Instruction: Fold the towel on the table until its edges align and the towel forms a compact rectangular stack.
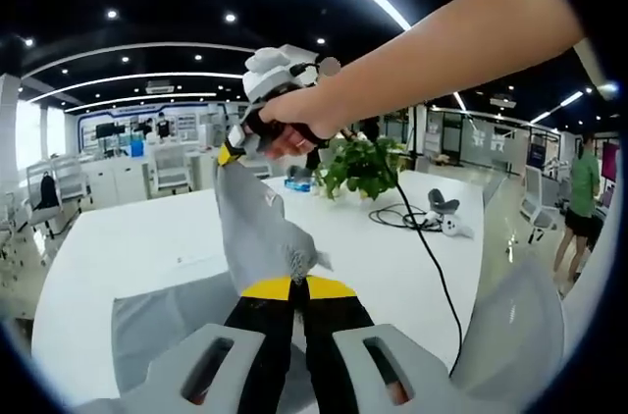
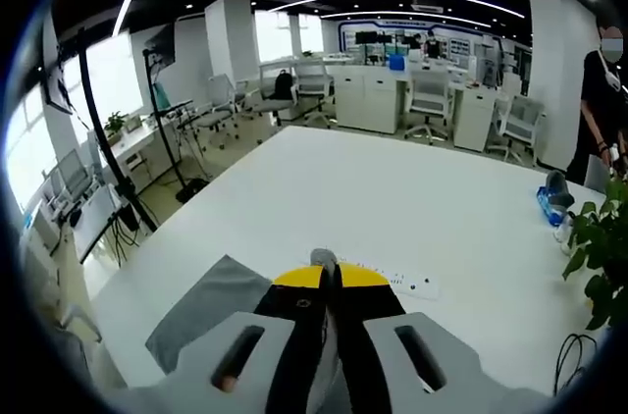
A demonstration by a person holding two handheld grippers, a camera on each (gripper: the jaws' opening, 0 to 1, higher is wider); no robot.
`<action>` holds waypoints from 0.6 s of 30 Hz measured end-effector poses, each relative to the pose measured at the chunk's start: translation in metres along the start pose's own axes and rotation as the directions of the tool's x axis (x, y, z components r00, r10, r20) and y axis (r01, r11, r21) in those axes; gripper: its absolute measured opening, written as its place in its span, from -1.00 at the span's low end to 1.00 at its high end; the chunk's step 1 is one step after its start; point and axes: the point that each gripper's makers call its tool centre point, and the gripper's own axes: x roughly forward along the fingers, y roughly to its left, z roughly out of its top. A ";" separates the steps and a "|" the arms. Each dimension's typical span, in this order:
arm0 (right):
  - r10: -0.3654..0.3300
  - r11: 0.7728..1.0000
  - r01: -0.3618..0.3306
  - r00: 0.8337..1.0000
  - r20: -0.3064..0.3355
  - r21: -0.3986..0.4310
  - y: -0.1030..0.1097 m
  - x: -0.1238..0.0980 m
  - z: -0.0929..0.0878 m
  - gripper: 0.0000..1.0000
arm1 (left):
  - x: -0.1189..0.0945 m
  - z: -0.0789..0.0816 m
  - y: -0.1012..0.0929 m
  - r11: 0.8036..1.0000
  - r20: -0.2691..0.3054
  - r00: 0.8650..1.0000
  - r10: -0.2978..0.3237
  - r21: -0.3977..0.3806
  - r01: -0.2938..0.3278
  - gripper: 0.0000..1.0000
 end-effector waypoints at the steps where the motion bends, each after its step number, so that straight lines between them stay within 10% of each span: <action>1: 0.002 1.000 -0.002 1.000 -0.002 -0.004 0.003 0.003 0.001 -0.98 | -0.002 -0.002 0.003 1.000 0.001 1.000 0.007 -0.010 -0.007 -0.95; 18: 0.071 0.995 -0.074 0.997 -0.042 -0.070 0.082 0.060 -0.009 -0.98 | -0.043 -0.049 0.060 0.987 -0.036 0.990 0.138 -0.073 -0.140 -0.95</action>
